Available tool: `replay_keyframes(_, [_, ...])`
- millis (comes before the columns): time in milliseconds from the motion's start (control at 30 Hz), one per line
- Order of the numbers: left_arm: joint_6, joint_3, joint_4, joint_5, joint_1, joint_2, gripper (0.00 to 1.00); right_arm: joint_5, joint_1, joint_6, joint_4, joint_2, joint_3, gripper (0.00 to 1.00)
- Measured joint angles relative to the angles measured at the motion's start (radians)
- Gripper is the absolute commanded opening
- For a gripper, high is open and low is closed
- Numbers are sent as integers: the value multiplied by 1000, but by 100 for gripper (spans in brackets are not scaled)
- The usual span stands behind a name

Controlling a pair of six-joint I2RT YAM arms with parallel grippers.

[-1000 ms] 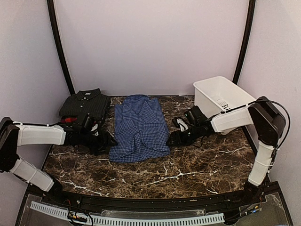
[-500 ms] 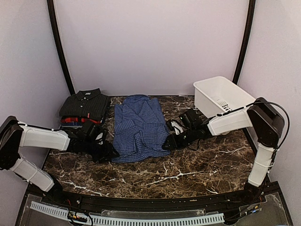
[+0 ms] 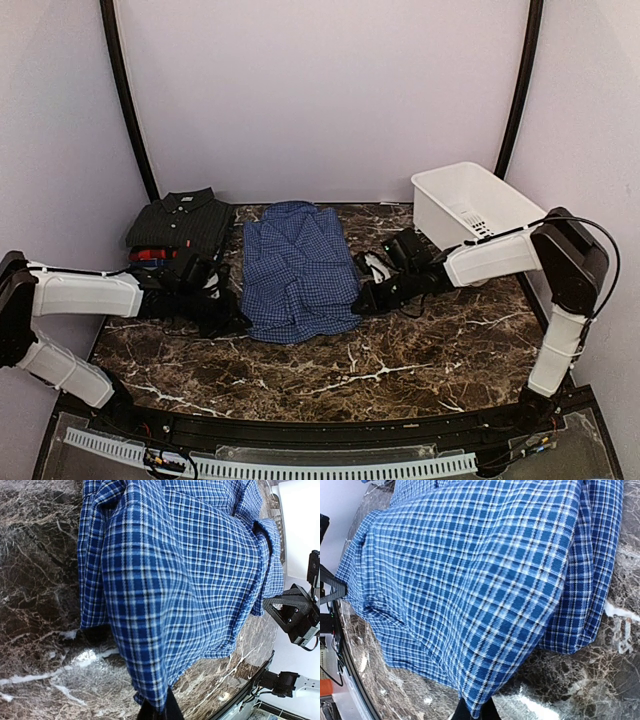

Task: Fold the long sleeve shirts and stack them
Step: Fold the rectangle-folded shirt at the center of the board.

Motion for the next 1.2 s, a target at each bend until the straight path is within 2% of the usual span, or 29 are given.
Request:
replay_keyframes(300, [-23,29,-7,31,-10,-5,0,-8,0,5,-28,-35,19,0])
replay_keyframes(467, [-43,91,-10,34,-3,-7,0,-8,0,20,-77,-35,104,0])
replay_keyframes(600, [-58,142,31,64,48,11,0,-14,-14,50,-79,-26,194,0])
replay_keyframes(933, [-68,303,190,131,240,263,0,-62,-98,144,-31,185,417,0])
replay_keyframes(1100, [-72,372,243,151,274,402,0,-68,-124,175,-26,274,499,2])
replay_keyframes(1200, [-72,425,251,154,283,462,4,-68,-134,187,-25,297,536,7])
